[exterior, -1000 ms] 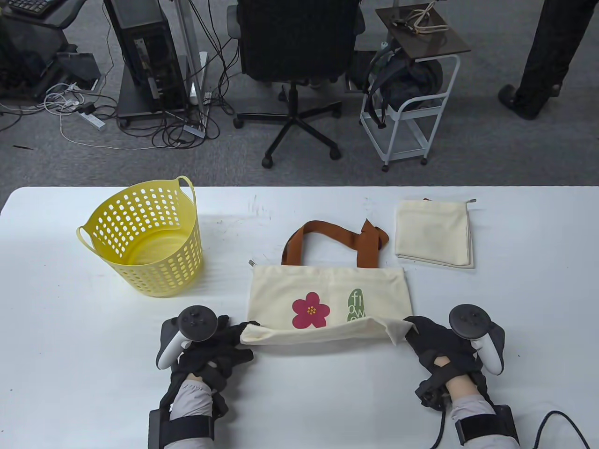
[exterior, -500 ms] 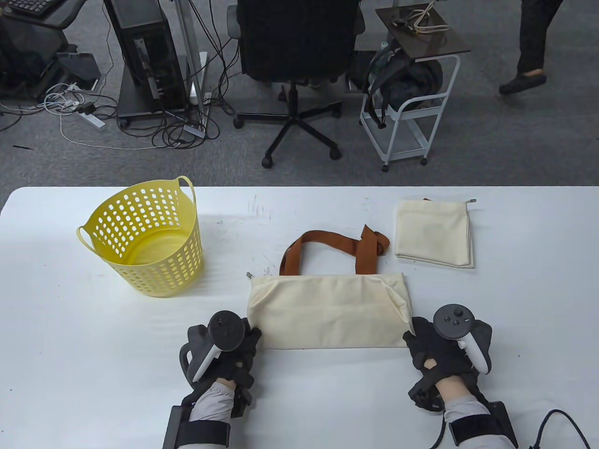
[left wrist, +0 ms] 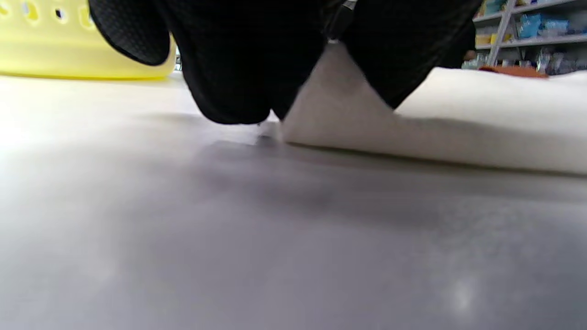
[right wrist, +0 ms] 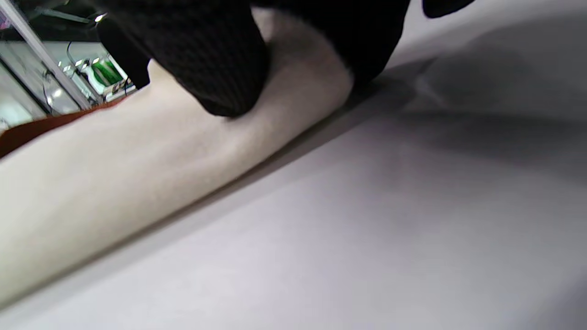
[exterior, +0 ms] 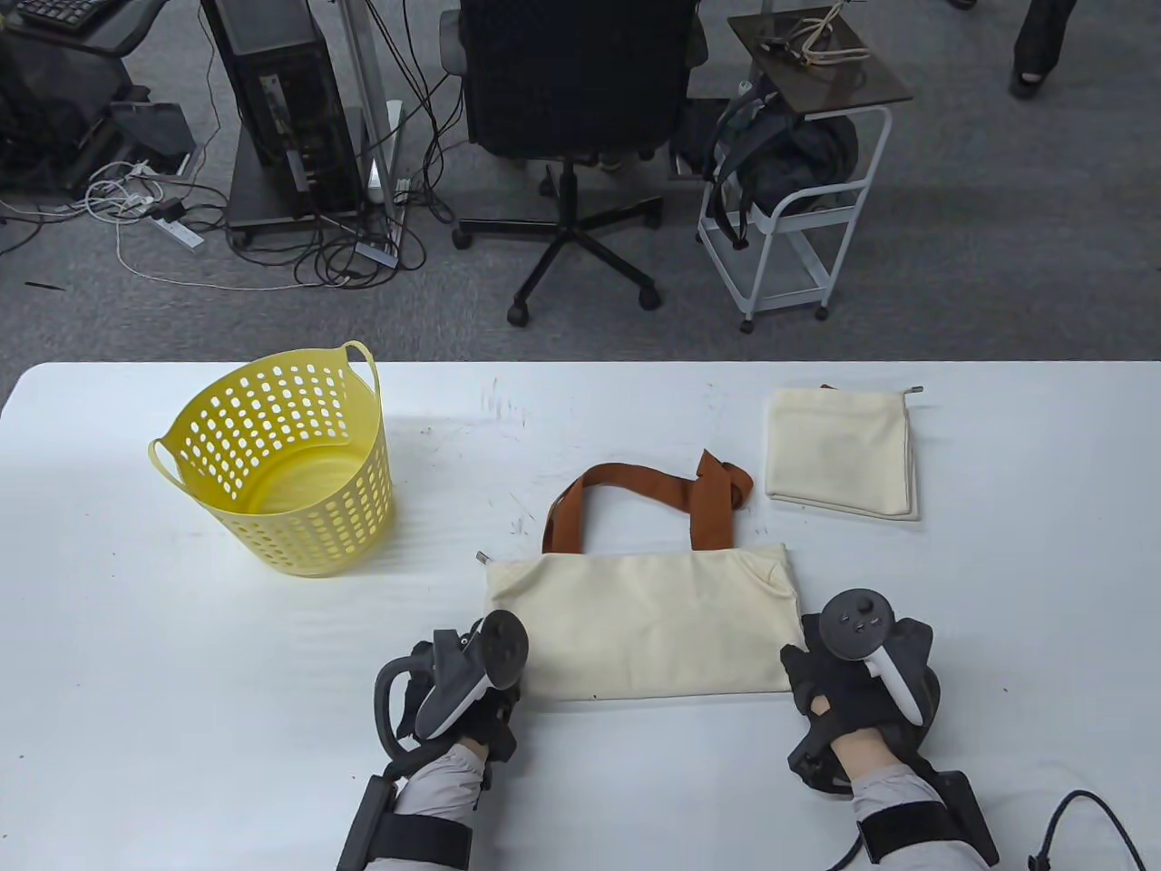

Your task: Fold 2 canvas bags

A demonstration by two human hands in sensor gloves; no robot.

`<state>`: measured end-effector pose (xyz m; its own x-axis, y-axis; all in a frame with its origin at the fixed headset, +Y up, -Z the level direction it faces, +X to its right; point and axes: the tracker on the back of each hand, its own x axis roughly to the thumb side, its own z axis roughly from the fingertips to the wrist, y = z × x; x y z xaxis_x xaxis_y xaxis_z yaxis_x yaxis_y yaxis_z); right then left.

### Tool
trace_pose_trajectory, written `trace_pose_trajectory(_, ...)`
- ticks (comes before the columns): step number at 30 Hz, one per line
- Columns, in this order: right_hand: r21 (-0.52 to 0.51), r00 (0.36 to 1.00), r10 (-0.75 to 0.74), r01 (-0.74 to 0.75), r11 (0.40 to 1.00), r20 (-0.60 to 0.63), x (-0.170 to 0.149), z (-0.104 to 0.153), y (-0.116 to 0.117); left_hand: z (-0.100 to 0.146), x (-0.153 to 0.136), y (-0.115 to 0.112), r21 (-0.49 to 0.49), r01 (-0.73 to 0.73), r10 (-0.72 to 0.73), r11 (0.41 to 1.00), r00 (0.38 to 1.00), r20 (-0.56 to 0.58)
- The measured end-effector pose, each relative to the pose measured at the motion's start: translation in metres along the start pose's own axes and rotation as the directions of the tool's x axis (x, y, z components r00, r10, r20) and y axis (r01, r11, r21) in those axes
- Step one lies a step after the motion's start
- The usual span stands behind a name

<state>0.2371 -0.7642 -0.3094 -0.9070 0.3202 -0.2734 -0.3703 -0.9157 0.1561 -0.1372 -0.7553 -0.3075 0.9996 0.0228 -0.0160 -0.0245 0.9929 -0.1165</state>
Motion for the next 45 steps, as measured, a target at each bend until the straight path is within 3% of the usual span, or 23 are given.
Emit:
trace_pose_trajectory(2, -0.015, 0.991, 0.131, -0.131, 0.991, 0.003, 0.004, 0.002, 0.005, 0.001, 0.004, -0.001, -0.019, 0.054, -0.055, 0.998, 0.999, -0.003)
trace_pose_trajectory(6, -0.051, 0.984, 0.176, -0.175, 0.983, 0.021, 0.006, 0.006, 0.005, 0.001, 0.000, 0.000, -0.042, 0.060, -0.061, 0.997, 0.998, -0.014)
trace_pose_trajectory(12, -0.172, 0.926, 0.353, -0.330, 0.928, 0.133, 0.028, 0.017, 0.013, -0.005, -0.009, -0.008, -0.165, -0.032, 0.052, 0.986, 0.992, 0.114)
trace_pose_trajectory(17, -0.186, 0.885, 0.342, -0.296, 0.937, 0.317, 0.053, 0.029, 0.018, -0.009, -0.023, -0.012, -0.301, -0.160, 0.213, 0.940, 0.965, 0.152)
trace_pose_trajectory(19, -0.150, 0.867, 0.323, -0.287, 0.946, 0.380, 0.067, 0.032, 0.022, -0.010, -0.026, -0.013, -0.334, -0.186, 0.250, 0.924, 0.955, 0.158)
trace_pose_trajectory(24, 0.073, 0.869, 0.175, -0.235, 0.969, 0.464, 0.109, 0.038, 0.043, -0.008, -0.023, -0.013, -0.392, -0.179, 0.270, 0.903, 0.944, 0.192)
trace_pose_trajectory(31, 0.145, 0.804, 0.242, -0.374, 0.916, 0.543, 0.173, 0.027, 0.069, -0.011, -0.022, -0.012, -0.424, -0.167, 0.268, 0.890, 0.944, 0.193)
trace_pose_trajectory(34, 0.231, 0.831, 0.202, -0.364, 0.903, 0.518, 0.171, 0.018, 0.070, -0.012, -0.025, -0.014, -0.452, -0.207, 0.311, 0.868, 0.935, 0.169)
trace_pose_trajectory(41, 0.277, 0.919, 0.224, -0.319, 0.907, 0.325, 0.116, -0.005, 0.037, -0.012, -0.019, -0.014, -0.509, -0.227, 0.350, 0.830, 0.923, 0.160)
trace_pose_trajectory(45, 0.263, 0.929, 0.277, -0.339, 0.903, 0.244, 0.090, -0.014, 0.021, -0.011, -0.012, -0.012, -0.507, -0.193, 0.319, 0.840, 0.932, 0.175)
